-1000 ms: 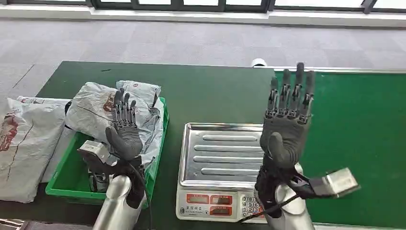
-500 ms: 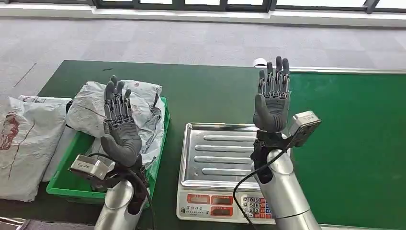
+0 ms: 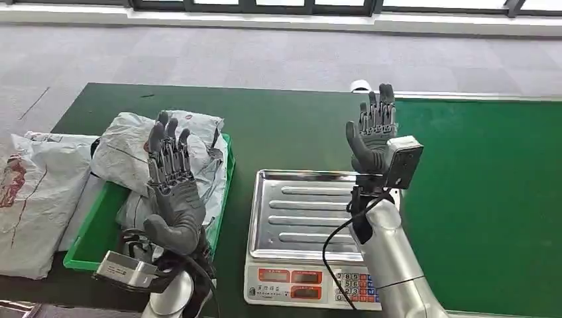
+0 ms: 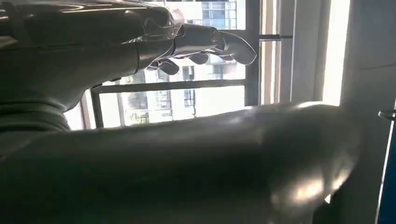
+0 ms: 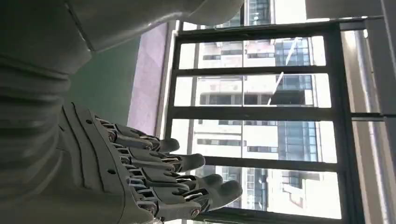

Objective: Moved the parcel from conveyor to table for the left to box.

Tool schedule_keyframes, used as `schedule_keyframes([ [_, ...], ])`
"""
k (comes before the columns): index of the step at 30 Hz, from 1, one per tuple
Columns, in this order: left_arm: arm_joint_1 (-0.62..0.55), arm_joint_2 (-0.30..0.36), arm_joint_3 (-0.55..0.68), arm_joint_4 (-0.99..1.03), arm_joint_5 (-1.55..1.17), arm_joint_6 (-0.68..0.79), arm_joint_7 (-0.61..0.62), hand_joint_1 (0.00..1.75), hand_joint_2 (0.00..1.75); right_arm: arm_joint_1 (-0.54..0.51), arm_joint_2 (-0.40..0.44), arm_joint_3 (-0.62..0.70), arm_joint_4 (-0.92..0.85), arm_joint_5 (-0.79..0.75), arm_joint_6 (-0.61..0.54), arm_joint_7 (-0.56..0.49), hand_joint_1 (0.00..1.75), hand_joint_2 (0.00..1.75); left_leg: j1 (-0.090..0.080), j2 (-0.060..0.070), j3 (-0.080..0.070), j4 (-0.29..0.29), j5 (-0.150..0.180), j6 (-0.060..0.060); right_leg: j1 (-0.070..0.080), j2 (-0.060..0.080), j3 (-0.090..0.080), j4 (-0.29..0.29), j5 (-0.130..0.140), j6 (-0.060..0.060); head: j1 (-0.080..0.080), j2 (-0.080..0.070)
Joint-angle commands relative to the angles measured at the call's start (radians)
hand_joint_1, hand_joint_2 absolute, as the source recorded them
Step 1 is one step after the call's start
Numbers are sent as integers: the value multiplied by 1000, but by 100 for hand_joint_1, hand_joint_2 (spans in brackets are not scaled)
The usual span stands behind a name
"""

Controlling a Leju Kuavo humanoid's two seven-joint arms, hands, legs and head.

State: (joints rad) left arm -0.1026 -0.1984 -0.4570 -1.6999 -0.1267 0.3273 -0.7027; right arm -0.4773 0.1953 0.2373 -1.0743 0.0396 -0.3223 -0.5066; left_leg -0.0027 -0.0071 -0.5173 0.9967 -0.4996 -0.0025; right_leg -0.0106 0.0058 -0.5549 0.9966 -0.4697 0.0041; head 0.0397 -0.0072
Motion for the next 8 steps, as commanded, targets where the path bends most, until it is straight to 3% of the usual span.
schedule_keyframes([
  [1, 9, 59, -42, 4, 1, -3, 5, 0, 0, -16, -11, 52, 4, 192, -125, 37, 0, 175, 0, 3, 1, -2, 1, -1, 0, 2, 0, -2, 1, 0, 0, 0],
  [8, -51, 51, -37, 94, 37, -14, 5, 0, 0, 102, -34, 75, -163, 449, -339, 37, 0, 175, 1, -1, 1, -2, 1, -1, 1, -2, 2, -3, 0, 0, 0, 0],
])
